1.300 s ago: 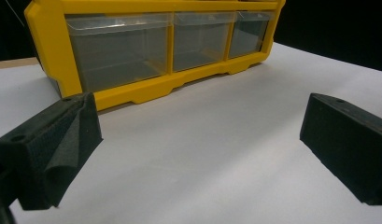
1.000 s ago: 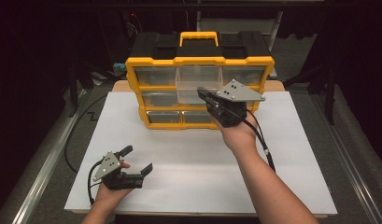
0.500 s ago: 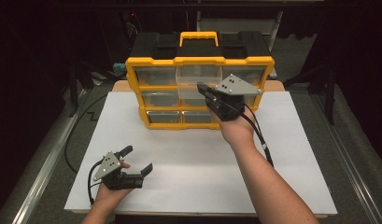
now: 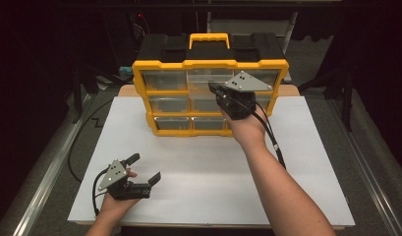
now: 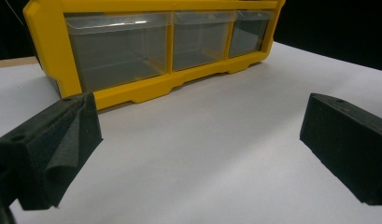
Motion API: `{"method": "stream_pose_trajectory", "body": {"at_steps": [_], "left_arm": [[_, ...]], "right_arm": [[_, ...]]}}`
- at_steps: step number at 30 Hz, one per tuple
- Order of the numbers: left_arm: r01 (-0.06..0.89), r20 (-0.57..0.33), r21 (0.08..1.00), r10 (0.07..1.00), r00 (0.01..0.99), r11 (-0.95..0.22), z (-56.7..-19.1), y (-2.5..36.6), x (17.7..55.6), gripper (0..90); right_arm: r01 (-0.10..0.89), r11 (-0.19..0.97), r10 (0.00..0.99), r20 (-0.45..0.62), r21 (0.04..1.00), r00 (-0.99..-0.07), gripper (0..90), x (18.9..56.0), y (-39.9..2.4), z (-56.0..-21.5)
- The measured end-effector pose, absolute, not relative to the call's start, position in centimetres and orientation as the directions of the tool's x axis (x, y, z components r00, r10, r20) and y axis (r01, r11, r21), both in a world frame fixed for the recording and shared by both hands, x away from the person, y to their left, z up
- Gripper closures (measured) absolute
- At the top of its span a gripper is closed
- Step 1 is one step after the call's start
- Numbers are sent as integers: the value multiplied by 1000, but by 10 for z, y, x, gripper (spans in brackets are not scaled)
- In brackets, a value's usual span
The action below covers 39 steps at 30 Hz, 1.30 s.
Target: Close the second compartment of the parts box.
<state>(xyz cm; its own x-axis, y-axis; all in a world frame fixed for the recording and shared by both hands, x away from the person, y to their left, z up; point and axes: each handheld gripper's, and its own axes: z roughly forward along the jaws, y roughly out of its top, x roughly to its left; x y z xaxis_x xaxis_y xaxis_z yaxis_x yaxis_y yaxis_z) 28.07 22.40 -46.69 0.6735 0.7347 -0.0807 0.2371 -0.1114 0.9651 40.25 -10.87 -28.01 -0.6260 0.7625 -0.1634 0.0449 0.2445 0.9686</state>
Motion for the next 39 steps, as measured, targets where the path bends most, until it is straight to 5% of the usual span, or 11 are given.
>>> {"method": "stream_pose_trajectory", "body": {"at_steps": [24, 39], "left_arm": [[240, -86, 965, 734, 673, -107, -467, 224, 281, 2], [241, -85, 964, 734, 674, -109, -467, 225, 282, 3]], "right_arm": [[76, 261, 789, -167, 962, -591, 900, 432, -103, -276], [67, 255, 769, -160, 965, -618, 900, 415, -105, -274]]}}
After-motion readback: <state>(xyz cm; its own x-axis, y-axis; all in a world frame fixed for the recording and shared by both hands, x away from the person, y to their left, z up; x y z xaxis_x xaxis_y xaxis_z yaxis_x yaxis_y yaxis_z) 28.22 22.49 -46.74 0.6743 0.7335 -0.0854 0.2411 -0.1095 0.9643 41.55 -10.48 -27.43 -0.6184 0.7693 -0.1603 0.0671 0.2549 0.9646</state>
